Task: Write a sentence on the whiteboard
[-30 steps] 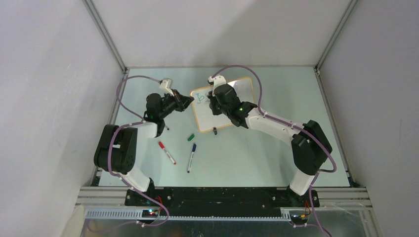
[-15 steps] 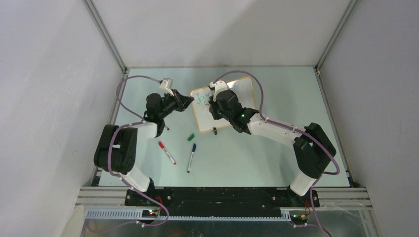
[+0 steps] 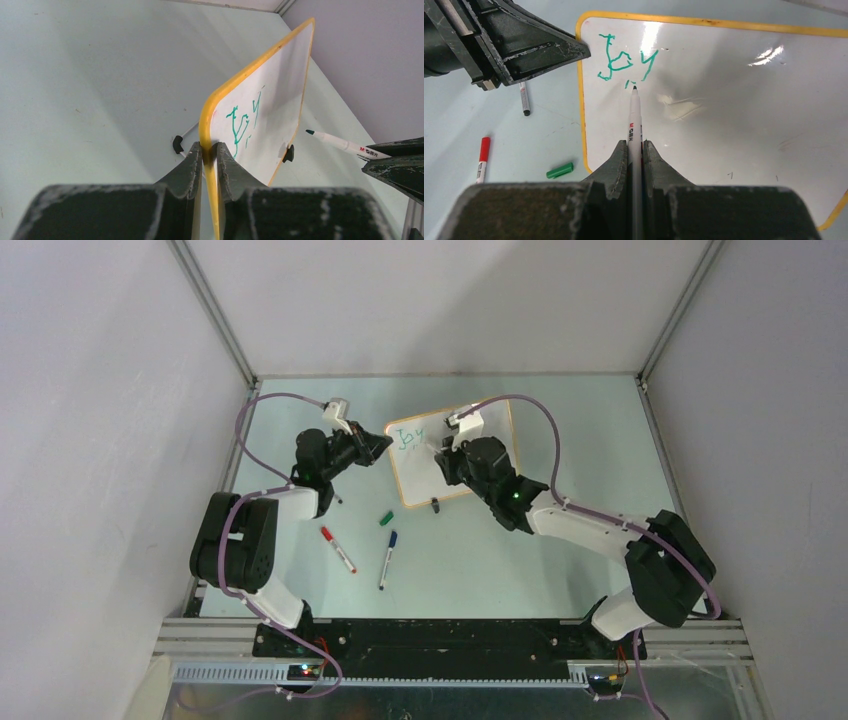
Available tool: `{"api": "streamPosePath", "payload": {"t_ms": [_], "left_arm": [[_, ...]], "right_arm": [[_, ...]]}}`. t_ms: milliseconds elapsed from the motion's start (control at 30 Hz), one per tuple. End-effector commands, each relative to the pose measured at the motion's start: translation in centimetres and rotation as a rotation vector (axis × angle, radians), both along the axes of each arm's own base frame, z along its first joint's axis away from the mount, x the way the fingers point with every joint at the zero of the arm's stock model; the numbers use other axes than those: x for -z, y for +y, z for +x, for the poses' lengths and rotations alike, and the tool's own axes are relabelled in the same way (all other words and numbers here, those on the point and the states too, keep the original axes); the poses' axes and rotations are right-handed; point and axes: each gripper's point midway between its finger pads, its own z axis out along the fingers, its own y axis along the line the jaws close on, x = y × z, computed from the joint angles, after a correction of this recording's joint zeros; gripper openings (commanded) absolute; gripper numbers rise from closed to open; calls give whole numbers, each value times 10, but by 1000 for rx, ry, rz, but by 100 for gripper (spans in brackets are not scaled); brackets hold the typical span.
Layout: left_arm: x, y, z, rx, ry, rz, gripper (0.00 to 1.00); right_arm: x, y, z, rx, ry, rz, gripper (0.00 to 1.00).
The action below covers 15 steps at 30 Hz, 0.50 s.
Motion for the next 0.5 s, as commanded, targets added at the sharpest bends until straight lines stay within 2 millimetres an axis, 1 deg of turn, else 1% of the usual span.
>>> {"api": "streamPosePath", "payload": {"t_ms": [0,33,133,233,333,367,467], "left_arm": [[-14,2,-1,-4,-81,37,3],[-13,2,-2,-4,-81,39,3],[-20,3,-5,-9,-114,41,5],[-23,8,-4,-40,-121,49,5],[-21,10,-1,-50,-102,61,0],[-22,8,0,-40,-102,60,0],[-18,6,1,-28,-78,62,0]], "right_arm": [[-35,-6,3,33,-120,83,0],[-38,-7,3,35,-126,87,0],[-37,-12,3,54,-134,93,0],[-40,-14,2,61,-141,98,0],[-39,-16,2,66,-141,98,0],[-39,-16,2,67,-141,97,0],[-39,-18,2,78,-143,96,0]]}}
